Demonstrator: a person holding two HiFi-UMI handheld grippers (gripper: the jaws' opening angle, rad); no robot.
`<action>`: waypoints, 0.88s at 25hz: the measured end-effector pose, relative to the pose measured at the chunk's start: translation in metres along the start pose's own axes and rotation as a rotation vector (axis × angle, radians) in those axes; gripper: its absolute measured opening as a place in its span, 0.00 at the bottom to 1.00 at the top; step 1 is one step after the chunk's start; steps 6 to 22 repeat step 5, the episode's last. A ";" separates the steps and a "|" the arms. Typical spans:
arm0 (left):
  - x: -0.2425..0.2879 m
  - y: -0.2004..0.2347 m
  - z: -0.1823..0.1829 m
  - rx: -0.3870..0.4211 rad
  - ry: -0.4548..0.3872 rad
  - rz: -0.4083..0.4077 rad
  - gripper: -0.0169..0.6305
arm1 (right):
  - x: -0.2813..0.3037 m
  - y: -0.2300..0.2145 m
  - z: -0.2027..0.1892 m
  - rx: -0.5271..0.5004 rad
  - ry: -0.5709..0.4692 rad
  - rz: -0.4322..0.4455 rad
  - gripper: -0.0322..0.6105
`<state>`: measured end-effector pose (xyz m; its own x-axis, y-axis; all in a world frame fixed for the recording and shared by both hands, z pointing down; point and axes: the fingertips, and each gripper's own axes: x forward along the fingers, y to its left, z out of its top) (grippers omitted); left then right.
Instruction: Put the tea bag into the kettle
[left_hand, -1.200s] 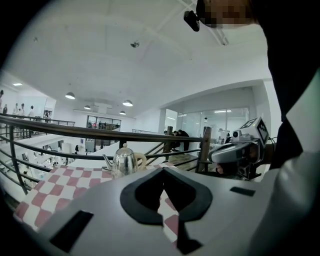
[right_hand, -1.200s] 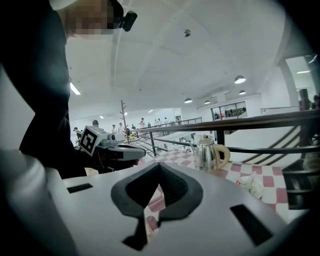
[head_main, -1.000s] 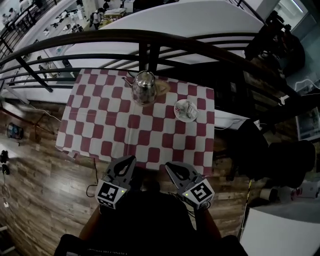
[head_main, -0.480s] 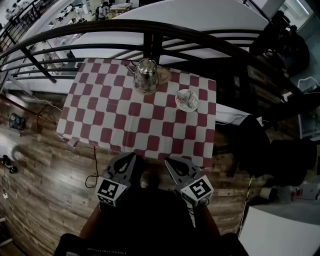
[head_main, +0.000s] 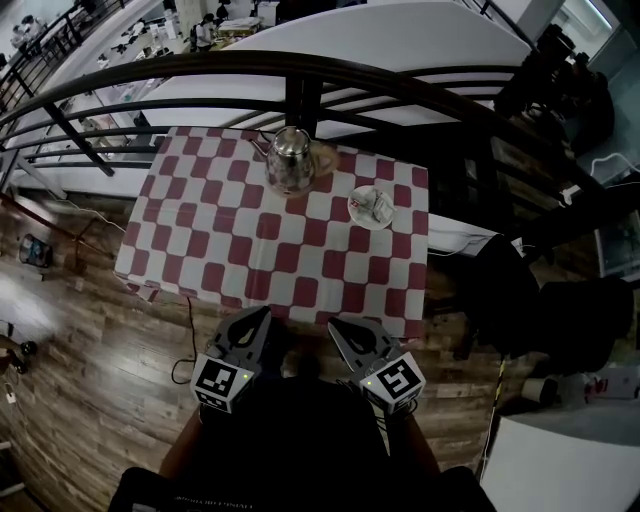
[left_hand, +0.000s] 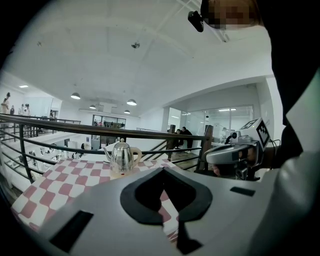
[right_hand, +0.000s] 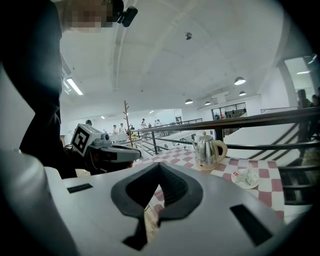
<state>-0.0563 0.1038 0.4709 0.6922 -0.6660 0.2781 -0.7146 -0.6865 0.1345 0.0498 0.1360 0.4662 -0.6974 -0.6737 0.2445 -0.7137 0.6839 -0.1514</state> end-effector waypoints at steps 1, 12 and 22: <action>0.000 0.000 0.000 0.002 0.000 0.000 0.04 | 0.000 0.000 0.000 0.000 -0.001 -0.001 0.07; 0.001 -0.003 0.001 0.005 -0.001 -0.001 0.04 | -0.001 -0.001 0.002 -0.001 -0.004 -0.002 0.07; 0.001 -0.003 0.001 0.005 -0.001 -0.001 0.04 | -0.001 -0.001 0.002 -0.001 -0.004 -0.002 0.07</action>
